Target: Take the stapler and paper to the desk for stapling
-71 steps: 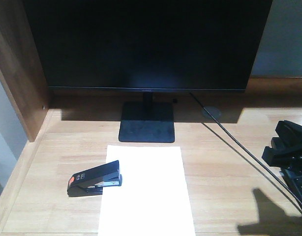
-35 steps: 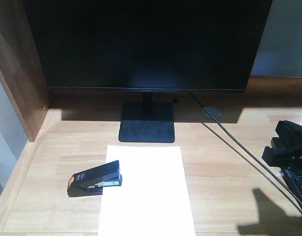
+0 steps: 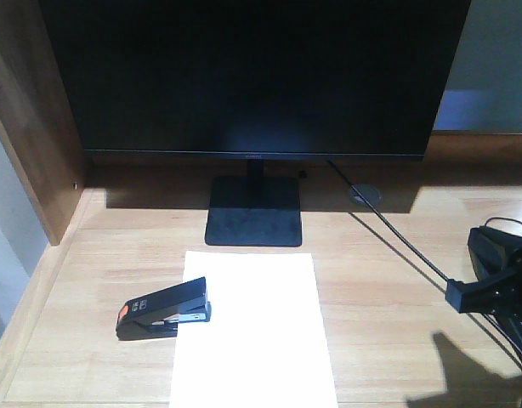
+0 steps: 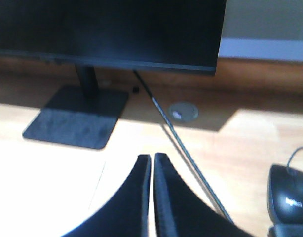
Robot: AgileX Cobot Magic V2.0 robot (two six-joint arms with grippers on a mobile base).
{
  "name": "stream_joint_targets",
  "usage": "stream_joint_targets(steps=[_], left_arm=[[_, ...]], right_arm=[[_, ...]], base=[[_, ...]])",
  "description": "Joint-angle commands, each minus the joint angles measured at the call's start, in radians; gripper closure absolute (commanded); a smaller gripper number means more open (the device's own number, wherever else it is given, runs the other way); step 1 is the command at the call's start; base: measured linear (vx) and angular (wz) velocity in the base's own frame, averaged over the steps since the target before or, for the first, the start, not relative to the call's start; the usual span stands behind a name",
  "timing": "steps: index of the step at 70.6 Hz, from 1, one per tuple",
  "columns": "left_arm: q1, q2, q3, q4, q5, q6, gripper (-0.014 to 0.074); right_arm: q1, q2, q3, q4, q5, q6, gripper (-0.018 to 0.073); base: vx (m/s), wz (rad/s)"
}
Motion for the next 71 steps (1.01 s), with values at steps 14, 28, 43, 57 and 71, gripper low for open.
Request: stream_joint_targets(steps=[14, 28, 43, 57, 71], left_arm=[[0.001, -0.017, 0.009, -0.009, -0.066, -0.003, 0.0603], [0.001, -0.017, 0.009, -0.009, -0.066, -0.003, 0.0603], [0.001, -0.017, 0.009, -0.009, -0.066, -0.003, 0.0603], [0.001, -0.017, 0.009, -0.009, -0.066, -0.003, 0.0603], [0.001, -0.017, 0.009, -0.009, -0.066, -0.003, 0.0603]], right_arm=[[-0.004, -0.010, -0.029, 0.611, -0.038, -0.629, 0.0565], [-0.004, -0.010, -0.029, 0.699, -0.083, -0.723, 0.0565], [-0.014, -0.030, -0.029, 0.699, -0.086, -0.733, 0.0565], [-0.148, -0.188, 0.030, 0.741, -0.109, -0.792, 0.0565], [-0.271, -0.384, 0.165, 0.741, -0.099, -0.792, 0.0565]], base=[[0.00, 0.00], [0.00, 0.00], [0.00, 0.00], [0.00, 0.00], [0.00, 0.00]])
